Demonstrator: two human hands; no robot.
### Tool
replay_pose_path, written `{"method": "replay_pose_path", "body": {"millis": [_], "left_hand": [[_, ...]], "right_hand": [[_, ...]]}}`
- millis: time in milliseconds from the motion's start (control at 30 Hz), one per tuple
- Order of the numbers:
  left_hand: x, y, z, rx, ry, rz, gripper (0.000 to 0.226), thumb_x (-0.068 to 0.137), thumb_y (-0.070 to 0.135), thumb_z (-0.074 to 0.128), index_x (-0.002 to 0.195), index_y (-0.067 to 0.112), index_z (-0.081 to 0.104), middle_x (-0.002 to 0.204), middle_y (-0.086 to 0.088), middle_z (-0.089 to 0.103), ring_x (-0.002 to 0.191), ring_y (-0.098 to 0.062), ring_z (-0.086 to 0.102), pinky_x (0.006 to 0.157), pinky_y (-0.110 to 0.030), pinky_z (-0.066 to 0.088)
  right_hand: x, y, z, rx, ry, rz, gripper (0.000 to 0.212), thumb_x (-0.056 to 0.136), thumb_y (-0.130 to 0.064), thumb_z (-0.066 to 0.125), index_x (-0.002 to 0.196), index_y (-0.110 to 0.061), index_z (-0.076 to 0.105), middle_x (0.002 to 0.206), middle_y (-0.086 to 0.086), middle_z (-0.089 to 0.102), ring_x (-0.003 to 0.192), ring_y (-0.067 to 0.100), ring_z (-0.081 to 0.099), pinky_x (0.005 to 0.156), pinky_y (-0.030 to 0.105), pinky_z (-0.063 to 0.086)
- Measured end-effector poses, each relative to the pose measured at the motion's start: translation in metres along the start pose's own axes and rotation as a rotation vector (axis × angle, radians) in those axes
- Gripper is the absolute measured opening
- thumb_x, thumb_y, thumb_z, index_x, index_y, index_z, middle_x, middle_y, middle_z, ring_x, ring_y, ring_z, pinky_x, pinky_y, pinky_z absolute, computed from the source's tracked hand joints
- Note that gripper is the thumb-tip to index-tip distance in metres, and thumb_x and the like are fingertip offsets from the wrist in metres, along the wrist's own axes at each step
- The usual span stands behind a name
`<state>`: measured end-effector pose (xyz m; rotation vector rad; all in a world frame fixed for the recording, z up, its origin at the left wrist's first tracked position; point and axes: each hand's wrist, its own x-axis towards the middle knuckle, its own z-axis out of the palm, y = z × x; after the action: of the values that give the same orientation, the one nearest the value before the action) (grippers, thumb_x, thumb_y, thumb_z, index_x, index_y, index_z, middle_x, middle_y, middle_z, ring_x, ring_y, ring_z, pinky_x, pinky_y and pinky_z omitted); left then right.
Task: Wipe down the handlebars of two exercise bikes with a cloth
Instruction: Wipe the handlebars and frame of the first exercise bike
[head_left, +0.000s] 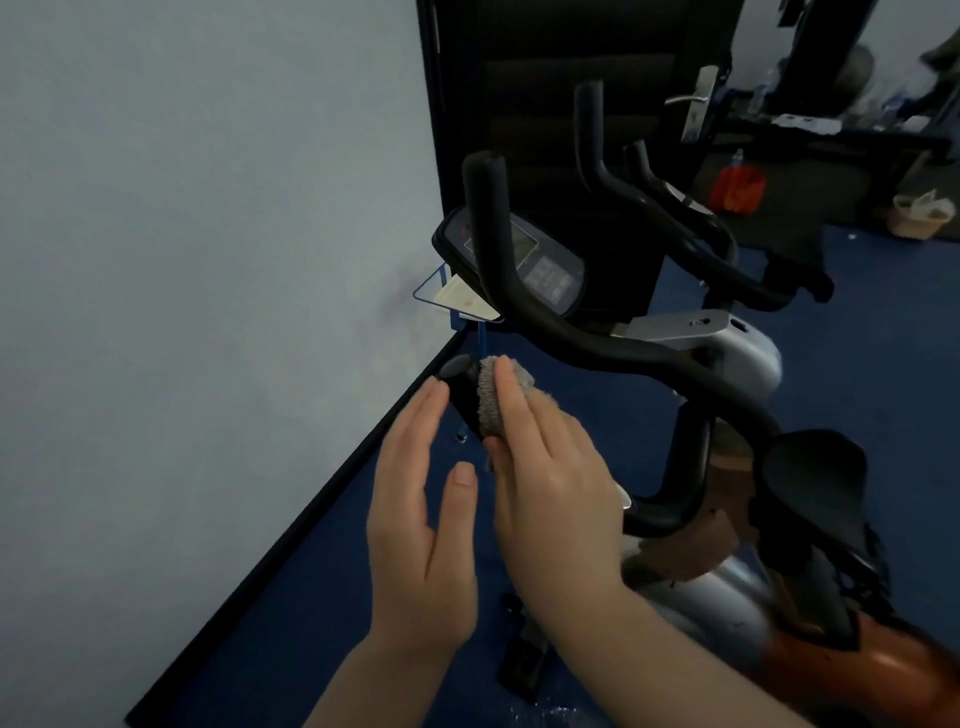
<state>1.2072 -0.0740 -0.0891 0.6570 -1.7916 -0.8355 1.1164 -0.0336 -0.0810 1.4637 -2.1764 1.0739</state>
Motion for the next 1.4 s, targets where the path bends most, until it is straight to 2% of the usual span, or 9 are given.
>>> {"method": "replay_pose_path", "body": {"millis": [133,233,433,633,933,1067,1167,1300,1400], "left_hand": [[0.016,-0.004,-0.013,0.026,-0.075,0.059,0.047,0.096,0.023,0.038,0.143,0.023,0.036,0.149,0.013,0.039,0.139,-0.007,0.034,0.109,-0.016,0.030],[0.030,-0.007,-0.022,0.089,-0.181,0.140,0.045,0.097,0.023,0.037,0.142,0.019,0.039,0.149,0.011,0.040,0.138,-0.006,0.035,0.108,-0.014,0.028],[0.040,-0.005,-0.018,0.222,-0.379,0.322,0.044,0.097,0.022,0.039,0.141,0.016,0.042,0.151,0.005,0.037,0.143,-0.015,0.027,0.116,-0.031,0.025],[0.037,-0.003,0.007,0.402,-0.435,0.490,0.041,0.095,0.023,0.042,0.134,0.017,0.051,0.150,-0.001,0.039,0.146,-0.019,0.021,0.119,-0.041,0.004],[0.027,-0.007,0.036,0.524,-0.502,0.491,0.033,0.095,0.028,0.042,0.116,0.020,0.066,0.119,0.009,0.066,0.122,-0.007,0.053,0.118,-0.039,0.005],[0.028,-0.009,0.037,0.499,-0.447,0.513,0.028,0.093,0.024,0.046,0.104,0.022,0.071,0.104,0.012,0.070,0.103,-0.005,0.061,0.115,-0.036,0.012],[0.026,-0.009,0.038,0.490,-0.414,0.523,0.027,0.093,0.023,0.047,0.101,0.021,0.072,0.101,0.012,0.070,0.100,-0.006,0.061,0.115,-0.036,0.013],[0.024,-0.009,0.044,0.483,-0.379,0.509,0.027,0.092,0.022,0.047,0.096,0.021,0.073,0.098,0.013,0.070,0.097,-0.007,0.061,0.114,-0.036,0.013],[0.022,-0.010,0.047,0.494,-0.355,0.511,0.027,0.092,0.022,0.046,0.095,0.021,0.073,0.096,0.013,0.070,0.096,-0.007,0.061,0.114,-0.035,0.011]], "right_hand": [[-0.005,-0.001,0.004,0.090,0.064,0.032,0.046,0.094,-0.015,0.052,0.140,-0.013,0.046,0.130,0.003,0.060,0.113,0.018,0.058,0.100,0.019,0.036],[-0.012,0.010,0.002,0.016,0.058,-0.049,0.054,0.087,-0.006,0.066,0.138,-0.014,0.049,0.129,0.003,0.061,0.112,0.020,0.060,0.096,0.027,0.047],[-0.034,0.038,-0.006,-0.070,0.090,-0.029,0.035,0.095,-0.020,0.053,0.129,-0.013,0.059,0.119,0.005,0.065,0.100,0.023,0.063,0.090,0.034,0.052],[-0.055,0.064,-0.025,-0.080,0.037,0.029,0.035,0.096,-0.021,0.048,0.128,-0.012,0.060,0.120,0.004,0.065,0.107,0.020,0.061,0.094,0.030,0.048],[-0.051,0.093,-0.038,-0.126,-0.069,0.011,0.032,0.100,-0.026,0.038,0.104,-0.010,0.065,0.106,0.003,0.064,0.108,0.020,0.055,0.108,0.032,0.035],[-0.052,0.102,-0.035,-0.129,-0.054,0.035,0.044,0.103,-0.027,0.028,0.112,-0.006,0.065,0.118,0.010,0.062,0.123,0.024,0.048,0.113,0.034,0.031],[-0.050,0.101,-0.033,-0.129,-0.074,0.229,0.048,0.102,-0.030,0.023,0.133,-0.008,0.053,0.143,0.011,0.046,0.139,0.021,0.033,0.114,0.021,0.020],[-0.041,0.099,-0.027,-0.023,-0.119,0.469,0.055,0.099,-0.034,0.012,0.152,-0.019,0.014,0.160,0.003,0.009,0.145,0.012,0.013,0.109,0.021,0.023],[-0.035,0.096,-0.026,0.152,-0.097,0.601,0.056,0.102,-0.029,0.022,0.152,-0.022,-0.001,0.161,-0.002,-0.002,0.145,0.012,0.009,0.111,0.026,0.025]]}}
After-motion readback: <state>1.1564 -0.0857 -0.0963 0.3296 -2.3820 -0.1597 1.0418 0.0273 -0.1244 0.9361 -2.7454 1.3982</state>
